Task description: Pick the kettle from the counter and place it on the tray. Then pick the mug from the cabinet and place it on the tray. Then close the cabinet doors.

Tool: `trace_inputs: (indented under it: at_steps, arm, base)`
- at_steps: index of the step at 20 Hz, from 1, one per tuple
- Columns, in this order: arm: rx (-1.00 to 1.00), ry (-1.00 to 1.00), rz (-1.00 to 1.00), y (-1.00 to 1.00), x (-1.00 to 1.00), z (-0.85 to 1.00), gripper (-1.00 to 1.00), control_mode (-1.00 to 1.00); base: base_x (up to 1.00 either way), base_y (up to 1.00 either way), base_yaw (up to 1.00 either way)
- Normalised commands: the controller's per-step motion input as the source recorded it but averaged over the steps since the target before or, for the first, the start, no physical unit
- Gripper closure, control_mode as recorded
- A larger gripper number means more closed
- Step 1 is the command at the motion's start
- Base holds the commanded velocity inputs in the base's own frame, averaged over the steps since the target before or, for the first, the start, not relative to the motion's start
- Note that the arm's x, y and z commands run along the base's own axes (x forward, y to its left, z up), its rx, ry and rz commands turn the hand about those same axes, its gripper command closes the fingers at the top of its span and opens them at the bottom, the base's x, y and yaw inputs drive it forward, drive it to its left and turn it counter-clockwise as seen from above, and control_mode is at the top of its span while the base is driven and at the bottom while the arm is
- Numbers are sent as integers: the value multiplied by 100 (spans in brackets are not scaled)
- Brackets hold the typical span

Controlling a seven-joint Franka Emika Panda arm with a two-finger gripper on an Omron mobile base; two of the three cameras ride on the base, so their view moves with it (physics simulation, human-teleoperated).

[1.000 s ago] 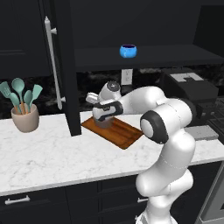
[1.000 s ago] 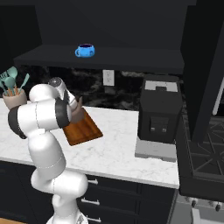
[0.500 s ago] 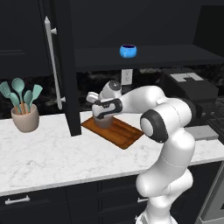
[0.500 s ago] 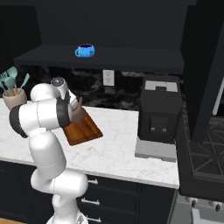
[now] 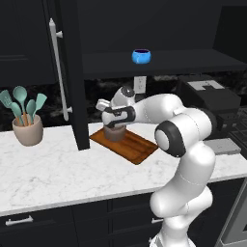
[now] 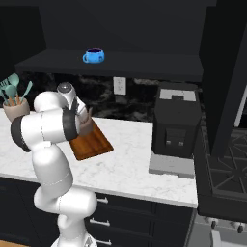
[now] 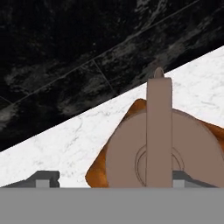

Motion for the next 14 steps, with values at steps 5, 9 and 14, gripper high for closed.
trace_inputs:
  at_steps: [5,9,14]
  arm:
    - [-4,-3,0,-3,-7,-6,-100,-100]
    - [-18,-8,0,-10,-4,-10,-100,-100]
    - [-21,-14,0,-3,0,-10,-100,-100]
  base:
    - [0,0,0]
    - [0,0,0]
    - [0,0,0]
